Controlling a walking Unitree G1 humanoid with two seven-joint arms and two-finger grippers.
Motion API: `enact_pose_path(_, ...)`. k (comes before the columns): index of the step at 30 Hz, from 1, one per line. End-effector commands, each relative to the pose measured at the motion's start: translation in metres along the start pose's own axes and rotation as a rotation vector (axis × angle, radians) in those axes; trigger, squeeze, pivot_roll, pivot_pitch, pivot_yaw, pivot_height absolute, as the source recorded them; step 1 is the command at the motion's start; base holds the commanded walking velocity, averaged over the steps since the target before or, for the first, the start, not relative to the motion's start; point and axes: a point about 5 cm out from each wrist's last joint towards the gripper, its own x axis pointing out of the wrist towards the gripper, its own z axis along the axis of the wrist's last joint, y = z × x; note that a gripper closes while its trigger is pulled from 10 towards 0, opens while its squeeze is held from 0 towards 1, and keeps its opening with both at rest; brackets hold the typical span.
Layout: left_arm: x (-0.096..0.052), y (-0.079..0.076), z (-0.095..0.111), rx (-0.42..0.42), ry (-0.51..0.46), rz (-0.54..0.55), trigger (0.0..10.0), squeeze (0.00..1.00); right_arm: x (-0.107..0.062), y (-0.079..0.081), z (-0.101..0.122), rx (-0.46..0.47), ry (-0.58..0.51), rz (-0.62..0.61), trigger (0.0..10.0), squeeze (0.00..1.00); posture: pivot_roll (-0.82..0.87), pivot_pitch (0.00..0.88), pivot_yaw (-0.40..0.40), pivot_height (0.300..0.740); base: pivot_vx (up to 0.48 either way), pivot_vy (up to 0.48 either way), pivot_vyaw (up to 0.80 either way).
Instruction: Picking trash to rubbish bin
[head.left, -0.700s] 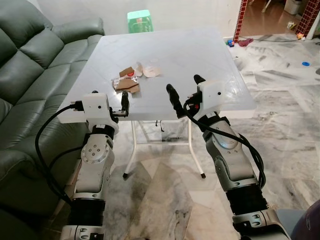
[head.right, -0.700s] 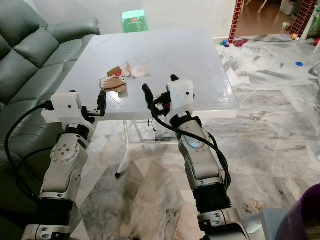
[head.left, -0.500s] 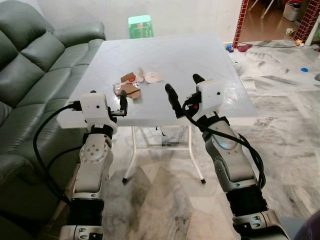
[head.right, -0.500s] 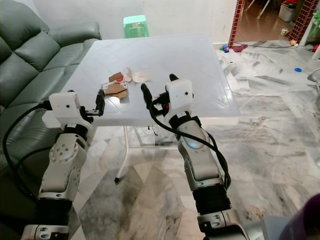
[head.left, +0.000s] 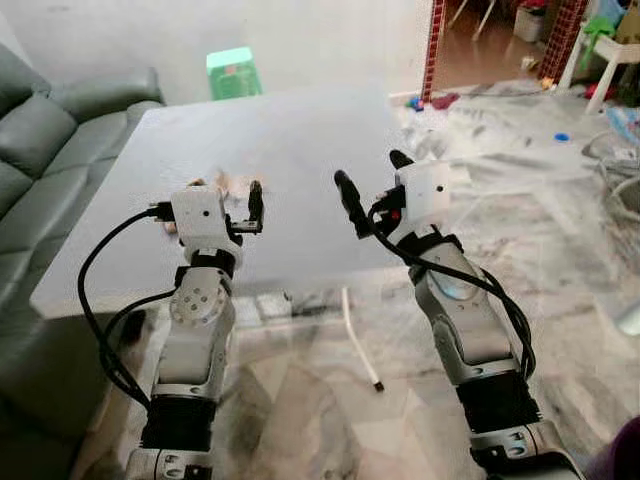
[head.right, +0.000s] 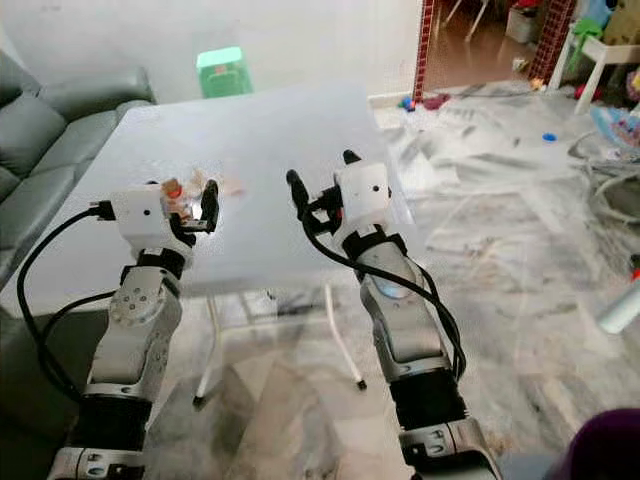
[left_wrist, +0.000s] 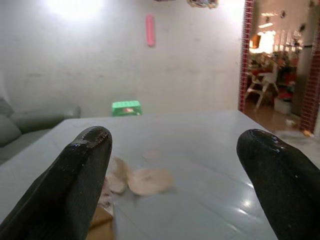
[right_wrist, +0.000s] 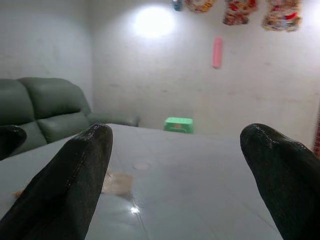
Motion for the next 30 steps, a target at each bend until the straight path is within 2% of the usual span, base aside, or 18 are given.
enact_pose_path(1,0.001,0.011,0.002,0.015,-0.002,0.043,10.0,0.0,0.006,0.012,0.006,-0.005,-0.017,0.052,10.0,0.0,-0.01,0.0,0.053,0.74,0.382,0.289,0.0)
enact_pose_path(4,0.001,0.012,0.001,0.005,0.004,0.061,10.0,0.0,0.006,0.013,0.006,-0.012,-0.016,0.059,10.0,0.0,-0.01,0.0,0.053,0.74,0.358,0.315,0.0)
enact_pose_path(18,0.002,0.014,-0.003,-0.017,0.028,0.091,10.0,0.0,0.007,0.015,0.006,0.0,-0.016,0.063,10.0,0.0,-0.01,0.003,0.048,0.74,0.0,0.452,0.0)
enact_pose_path(24,-0.002,0.004,-0.009,0.021,0.051,0.032,10.0,0.0,0.006,0.01,0.002,-0.033,0.001,0.037,10.0,0.0,-0.01,0.0,0.045,0.74,0.0,0.0,0.0)
enact_pose_path(30,-0.009,0.013,-0.018,0.027,0.082,0.038,10.0,0.0,0.004,-0.001,-0.004,-0.046,0.027,0.002,10.0,0.0,-0.01,0.002,0.041,0.74,0.0,0.0,0.0)
